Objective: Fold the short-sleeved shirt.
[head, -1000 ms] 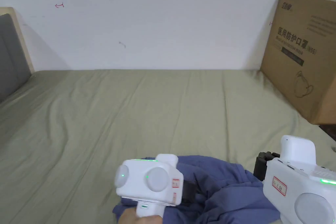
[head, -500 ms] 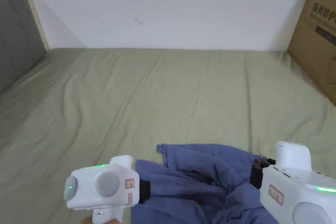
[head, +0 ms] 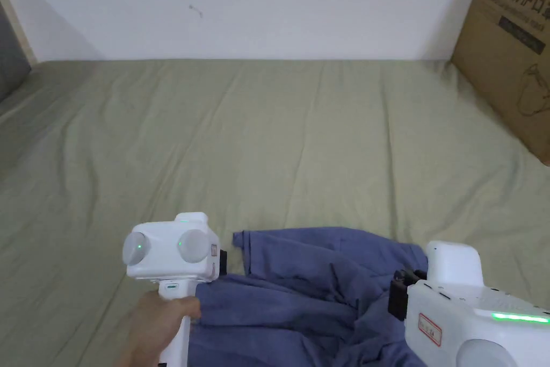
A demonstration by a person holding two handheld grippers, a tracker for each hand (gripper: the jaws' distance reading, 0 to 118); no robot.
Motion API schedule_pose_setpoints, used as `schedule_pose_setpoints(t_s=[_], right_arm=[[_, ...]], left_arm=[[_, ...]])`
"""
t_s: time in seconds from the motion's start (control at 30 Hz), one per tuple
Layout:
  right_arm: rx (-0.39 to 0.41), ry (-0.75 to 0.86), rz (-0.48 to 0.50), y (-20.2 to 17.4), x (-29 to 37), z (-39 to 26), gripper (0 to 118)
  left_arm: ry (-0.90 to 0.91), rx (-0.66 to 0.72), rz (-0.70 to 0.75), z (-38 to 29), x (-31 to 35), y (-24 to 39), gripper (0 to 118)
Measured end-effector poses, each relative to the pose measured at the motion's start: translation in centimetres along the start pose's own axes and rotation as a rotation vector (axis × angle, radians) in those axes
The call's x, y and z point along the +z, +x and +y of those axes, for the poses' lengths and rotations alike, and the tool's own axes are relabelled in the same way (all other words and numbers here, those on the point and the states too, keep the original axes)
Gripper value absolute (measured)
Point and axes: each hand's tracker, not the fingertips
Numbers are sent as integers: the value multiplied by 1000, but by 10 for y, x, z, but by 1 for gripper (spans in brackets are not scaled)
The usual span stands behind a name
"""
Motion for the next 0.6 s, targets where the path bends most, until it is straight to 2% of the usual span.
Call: schedule_pose_setpoints(t_s=[0.03,0.13,0.17,0.2,0.23,0.27,0.3,0.33,0.37,0.4,0.53,0.6], right_arm=[[3,-4,5,-1,-4,2,0],[-37,11,154,0,-15,19,0],[-38,2,163,1,-22,29,0],[-25,-6,154,1,-31,41,0],[37,-16,161,-1,-38,51,2],[110,-21,147,-3,-49,63,17],[190,-54,123,-8,-64,75,50],[249,-83,105,-12,-77,83,70],[287,-98,123,-15,-95,91,78],[308,-128,152,-15,-114,99,78],[322,-261,119,-16,-187,112,78],[302,-364,130,-15,-219,106,77]], left_arm=[[-5,6,0,-1,2,-3,4],[-13,54,-48,-5,13,-10,4],[-11,54,-63,-6,20,-13,4],[-5,48,-75,-4,24,-14,4],[4,48,-79,-5,29,-15,4],[13,51,-90,-5,33,-17,4],[19,57,-100,-6,37,-19,4],[21,63,-103,-3,40,-18,4],[24,67,-108,-4,43,-18,4],[30,65,-112,-5,46,-17,4],[42,5,-96,-5,50,-12,4],[37,-3,-93,-4,48,-11,4]])
